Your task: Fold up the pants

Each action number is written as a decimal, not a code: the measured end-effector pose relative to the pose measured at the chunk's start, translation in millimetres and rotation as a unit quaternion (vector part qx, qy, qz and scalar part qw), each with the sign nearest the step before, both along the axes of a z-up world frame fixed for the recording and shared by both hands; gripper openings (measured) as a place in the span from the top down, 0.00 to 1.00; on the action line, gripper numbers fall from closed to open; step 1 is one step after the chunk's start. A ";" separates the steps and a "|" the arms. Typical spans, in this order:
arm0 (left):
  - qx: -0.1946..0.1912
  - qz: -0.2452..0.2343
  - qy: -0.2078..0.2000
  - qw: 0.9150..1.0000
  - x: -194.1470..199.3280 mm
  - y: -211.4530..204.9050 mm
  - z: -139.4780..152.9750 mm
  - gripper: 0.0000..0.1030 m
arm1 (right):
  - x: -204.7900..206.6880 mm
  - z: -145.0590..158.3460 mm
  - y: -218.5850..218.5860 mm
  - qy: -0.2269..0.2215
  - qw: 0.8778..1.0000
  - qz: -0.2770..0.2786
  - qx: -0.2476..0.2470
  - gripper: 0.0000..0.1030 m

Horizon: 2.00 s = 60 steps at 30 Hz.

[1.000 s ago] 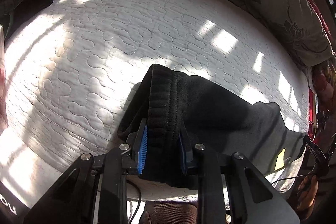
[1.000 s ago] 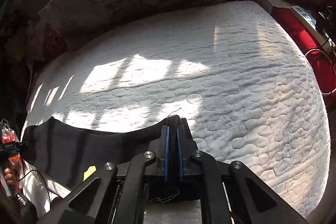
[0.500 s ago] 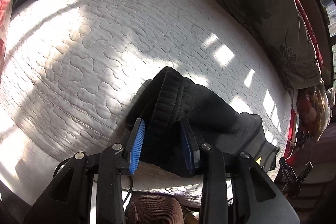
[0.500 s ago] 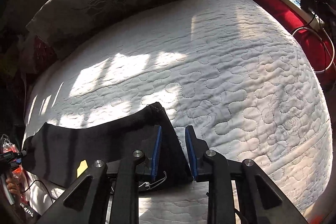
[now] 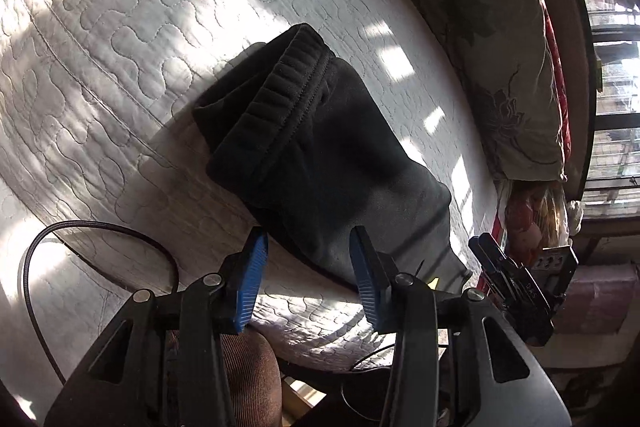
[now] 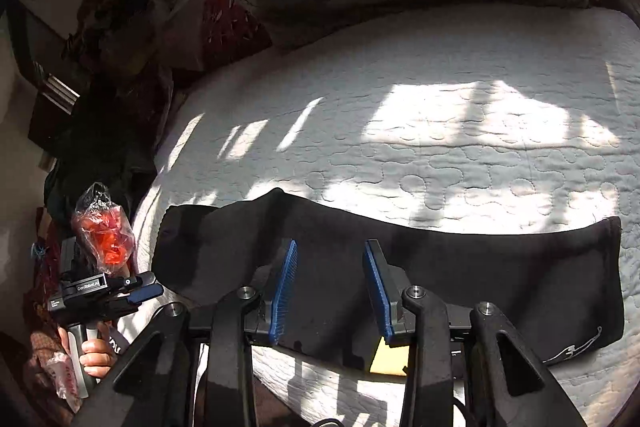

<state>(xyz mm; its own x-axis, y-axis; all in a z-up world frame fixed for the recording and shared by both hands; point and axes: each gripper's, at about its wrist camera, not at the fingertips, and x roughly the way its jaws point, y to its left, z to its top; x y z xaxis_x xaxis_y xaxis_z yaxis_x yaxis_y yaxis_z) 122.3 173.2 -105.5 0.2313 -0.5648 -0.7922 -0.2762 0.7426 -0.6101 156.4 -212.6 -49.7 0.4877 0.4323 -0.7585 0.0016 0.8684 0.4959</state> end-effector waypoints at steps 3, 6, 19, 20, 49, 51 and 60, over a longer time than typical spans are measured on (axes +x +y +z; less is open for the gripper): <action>-0.013 0.015 0.006 1.000 5.5 5.3 -3.5 0.61 | 37.4 -9.5 31.5 0.023 0.999 0.023 0.008 0.64; -0.017 0.019 0.003 1.000 11.4 8.1 -2.9 0.61 | 65.8 -18.1 52.7 0.038 0.998 0.038 -0.021 0.64; 0.080 0.000 -0.001 0.997 23.6 -13.4 -13.2 0.85 | 84.8 -28.9 95.9 0.037 0.983 0.124 -0.127 0.97; 0.077 0.001 0.013 0.997 22.6 -10.9 -22.3 0.85 | 81.0 -22.1 94.9 0.019 0.984 0.120 -0.128 0.97; 0.112 -0.179 -0.032 0.977 108.3 -29.4 6.9 0.55 | 106.3 -51.9 74.5 0.083 0.993 0.084 0.001 0.60; 0.112 -0.186 -0.035 0.975 110.2 -31.1 8.3 0.55 | 106.3 -53.9 81.4 0.087 0.991 0.099 -0.007 0.60; 0.152 -0.163 -0.043 0.974 113.0 -34.2 12.9 0.81 | 93.5 -45.9 100.6 0.061 0.984 0.134 -0.100 0.93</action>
<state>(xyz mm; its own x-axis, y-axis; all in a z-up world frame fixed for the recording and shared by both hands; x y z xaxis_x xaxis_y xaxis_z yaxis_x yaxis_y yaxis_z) 235.3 139.1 -92.5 0.1519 -0.3608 -0.9202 0.0470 0.9326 -0.3579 249.9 -111.9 -95.6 0.2762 0.3691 -0.8874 -0.1915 0.9259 0.3255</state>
